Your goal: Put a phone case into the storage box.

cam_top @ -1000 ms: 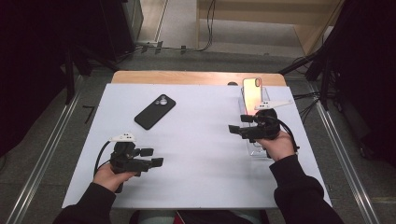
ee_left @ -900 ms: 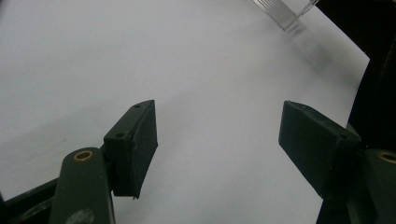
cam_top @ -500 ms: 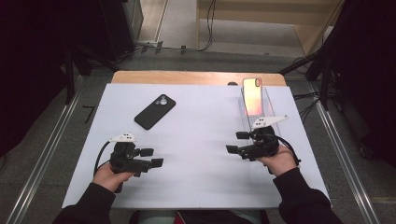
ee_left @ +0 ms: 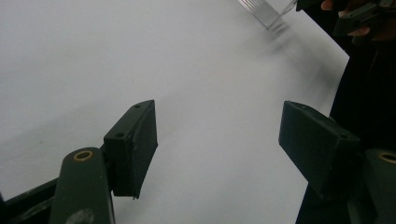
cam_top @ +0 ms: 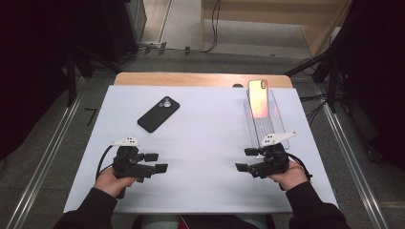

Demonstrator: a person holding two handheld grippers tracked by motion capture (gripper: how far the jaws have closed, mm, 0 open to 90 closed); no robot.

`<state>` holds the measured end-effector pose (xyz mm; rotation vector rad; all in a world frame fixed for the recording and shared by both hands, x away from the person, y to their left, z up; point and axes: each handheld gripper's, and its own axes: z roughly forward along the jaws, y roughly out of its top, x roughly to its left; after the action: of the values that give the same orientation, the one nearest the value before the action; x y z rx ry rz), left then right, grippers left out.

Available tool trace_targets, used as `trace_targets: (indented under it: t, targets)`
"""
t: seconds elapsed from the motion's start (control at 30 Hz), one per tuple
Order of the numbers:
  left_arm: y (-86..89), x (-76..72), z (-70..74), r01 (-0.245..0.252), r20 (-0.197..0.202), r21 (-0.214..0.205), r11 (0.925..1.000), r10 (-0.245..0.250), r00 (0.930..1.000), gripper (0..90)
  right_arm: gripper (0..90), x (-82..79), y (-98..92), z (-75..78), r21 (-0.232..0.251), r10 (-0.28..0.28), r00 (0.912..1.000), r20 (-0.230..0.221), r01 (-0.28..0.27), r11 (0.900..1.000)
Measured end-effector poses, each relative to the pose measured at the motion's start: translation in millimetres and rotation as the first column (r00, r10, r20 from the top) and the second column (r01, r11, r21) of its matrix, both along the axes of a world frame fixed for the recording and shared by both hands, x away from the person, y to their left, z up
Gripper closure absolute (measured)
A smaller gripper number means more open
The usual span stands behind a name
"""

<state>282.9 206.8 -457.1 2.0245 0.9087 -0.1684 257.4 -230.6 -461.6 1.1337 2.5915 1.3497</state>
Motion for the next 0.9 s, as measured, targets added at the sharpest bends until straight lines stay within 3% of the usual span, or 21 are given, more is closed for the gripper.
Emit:
trace_targets:
  t: [0.23, 0.47, 0.77, 0.9]
  targets:
    - [-0.5, 0.8, 1.3, -0.004, -0.021, -0.037, 0.9993, 0.004, 0.9998, 25.4, 23.4, -5.7, -6.7, -8.1, -0.018, -0.001, 1.0000, -0.009, 0.001, 0.9998]
    - [-1.1, 0.3, 1.2, -0.014, -0.002, -0.020, 0.9997, 0.014, 0.9999, 25.4, 23.4, -4.4, -6.7, -9.0, -0.012, -0.003, 1.0000, -0.009, 0.003, 0.9999]
    - [2.4, 2.8, 3.1, -0.023, -0.010, -0.012, 0.9997, 0.023, 0.9997, 25.5, 23.4, -4.2, -6.8, -10.2, -0.003, -0.005, 0.9999, -0.013, 0.005, 1.0000]
    - [5.1, 7.1, 5.7, -0.058, -0.007, 0.000, 0.9983, 0.058, 0.9983, 25.5, 23.4, -2.8, -6.7, -10.3, 0.000, -0.004, 0.9999, -0.015, 0.004, 1.0000]
